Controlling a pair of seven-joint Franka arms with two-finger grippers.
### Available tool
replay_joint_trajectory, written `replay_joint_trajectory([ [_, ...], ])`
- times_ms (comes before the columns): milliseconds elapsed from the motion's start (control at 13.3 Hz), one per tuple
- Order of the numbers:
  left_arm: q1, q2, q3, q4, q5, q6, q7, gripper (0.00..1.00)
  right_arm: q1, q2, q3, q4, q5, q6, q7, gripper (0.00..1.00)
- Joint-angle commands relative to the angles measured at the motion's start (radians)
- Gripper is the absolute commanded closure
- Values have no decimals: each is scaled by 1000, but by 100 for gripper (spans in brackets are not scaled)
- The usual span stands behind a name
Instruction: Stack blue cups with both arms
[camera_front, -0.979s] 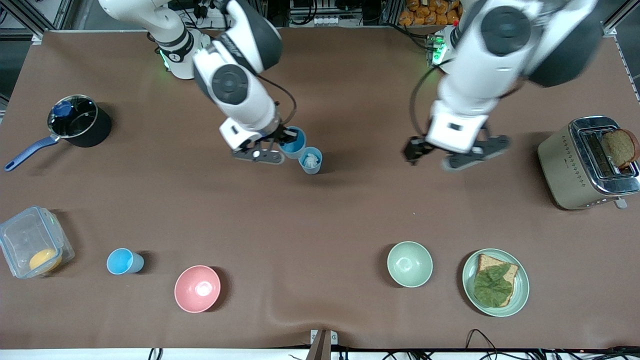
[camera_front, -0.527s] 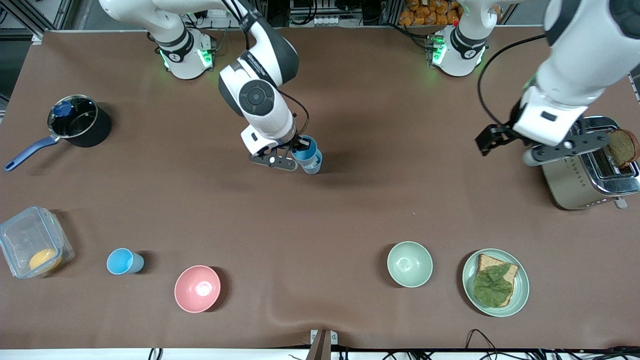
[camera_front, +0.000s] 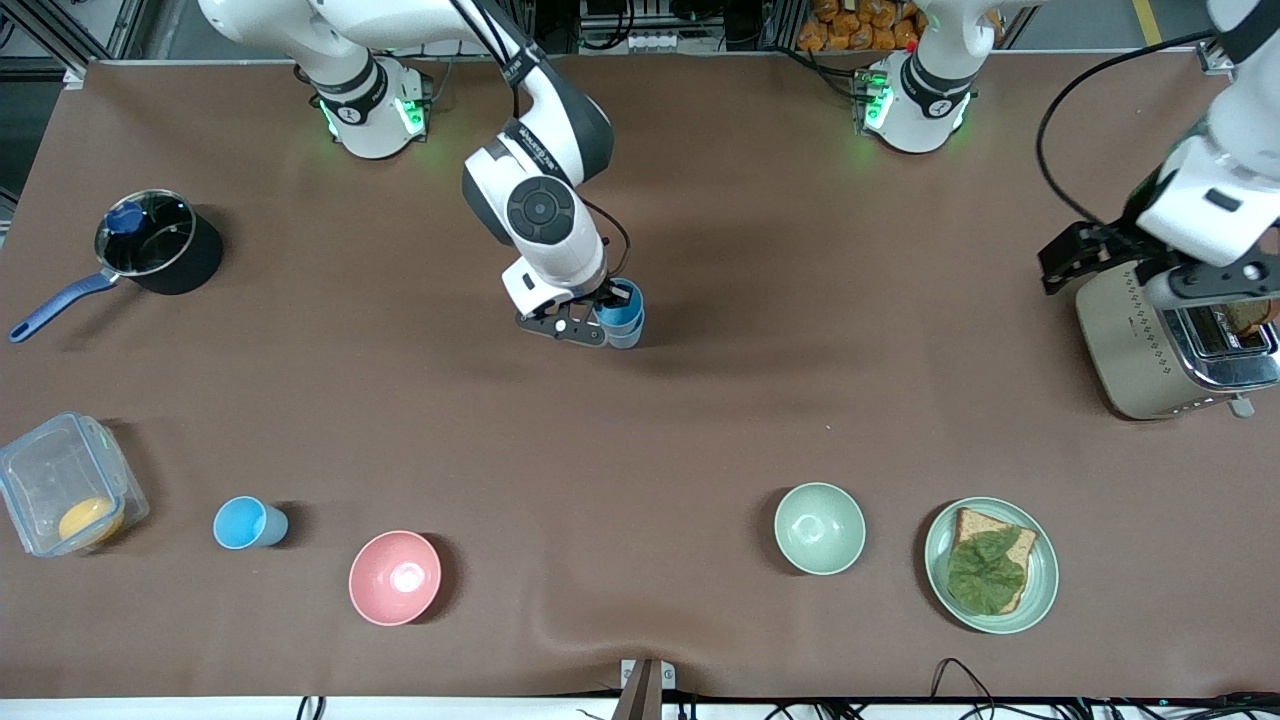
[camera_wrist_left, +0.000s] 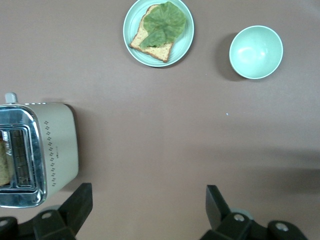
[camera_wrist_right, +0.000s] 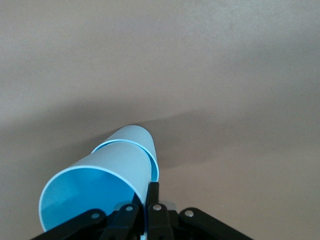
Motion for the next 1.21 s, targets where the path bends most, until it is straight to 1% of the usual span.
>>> replay_joint_trajectory([
  [0, -67, -30, 66, -27, -20, -34, 29, 0, 21, 5, -14, 6, -19, 0, 32, 77],
  [75, -68, -28, 63, -27, -20, -36, 28, 0, 20, 5, -14, 6, -19, 2, 35, 1],
  [377, -67, -28, 57, -27, -19, -38, 28, 0, -6, -20, -19, 31, -19, -24, 21, 0],
  [527, -65, -28, 51, -27, -19, -45, 28, 0, -49, -37, -22, 74, -32, -113, -21, 0],
  [603, -65, -28, 51, -27, -19, -47, 26, 0, -81, -41, -22, 100, -51, -160, -70, 0],
  [678, -67, -28, 51, -27, -19, -47, 22, 0, -124, -43, -22, 118, -58, -178, -125, 0],
  [904, -62, -28, 47, -26, -19, -47, 26, 0, -271, -66, -20, 118, -57, -188, -366, 0],
  [1130, -57, -28, 48, -27, -19, -47, 28, 0, -401, -105, -20, 118, -57, -254, -568, 0],
])
